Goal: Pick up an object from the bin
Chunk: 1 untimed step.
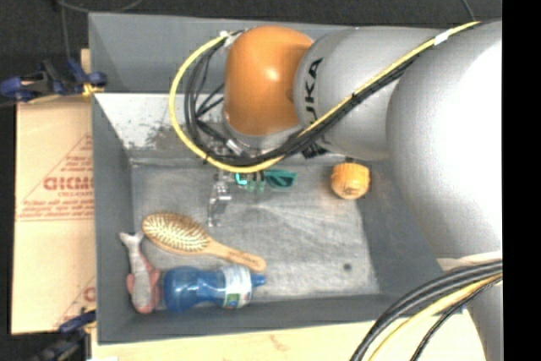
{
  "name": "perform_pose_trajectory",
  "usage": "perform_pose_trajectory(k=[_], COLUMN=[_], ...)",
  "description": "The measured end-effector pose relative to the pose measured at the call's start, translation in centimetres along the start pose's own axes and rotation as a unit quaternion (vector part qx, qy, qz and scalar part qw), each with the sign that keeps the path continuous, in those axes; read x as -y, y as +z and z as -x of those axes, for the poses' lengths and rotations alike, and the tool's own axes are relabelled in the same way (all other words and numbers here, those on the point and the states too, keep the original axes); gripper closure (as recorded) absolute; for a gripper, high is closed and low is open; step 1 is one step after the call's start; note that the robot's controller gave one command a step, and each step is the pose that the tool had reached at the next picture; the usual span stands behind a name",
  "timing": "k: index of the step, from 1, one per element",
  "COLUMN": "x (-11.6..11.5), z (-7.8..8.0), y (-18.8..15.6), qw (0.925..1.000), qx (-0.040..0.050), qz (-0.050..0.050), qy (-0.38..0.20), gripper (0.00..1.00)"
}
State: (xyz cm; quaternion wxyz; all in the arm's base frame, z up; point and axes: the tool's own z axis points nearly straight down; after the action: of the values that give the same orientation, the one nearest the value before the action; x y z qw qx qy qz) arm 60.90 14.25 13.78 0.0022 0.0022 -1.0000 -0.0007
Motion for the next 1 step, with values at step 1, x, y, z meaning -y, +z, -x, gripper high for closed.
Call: perform_pose_trajectory(k=[1], x=[0.04], z=[0.17], y=[-0.51], qw=[1.0], qx=[0.0038], qz=[0.001], qy=[0.001], gripper=[0.0])
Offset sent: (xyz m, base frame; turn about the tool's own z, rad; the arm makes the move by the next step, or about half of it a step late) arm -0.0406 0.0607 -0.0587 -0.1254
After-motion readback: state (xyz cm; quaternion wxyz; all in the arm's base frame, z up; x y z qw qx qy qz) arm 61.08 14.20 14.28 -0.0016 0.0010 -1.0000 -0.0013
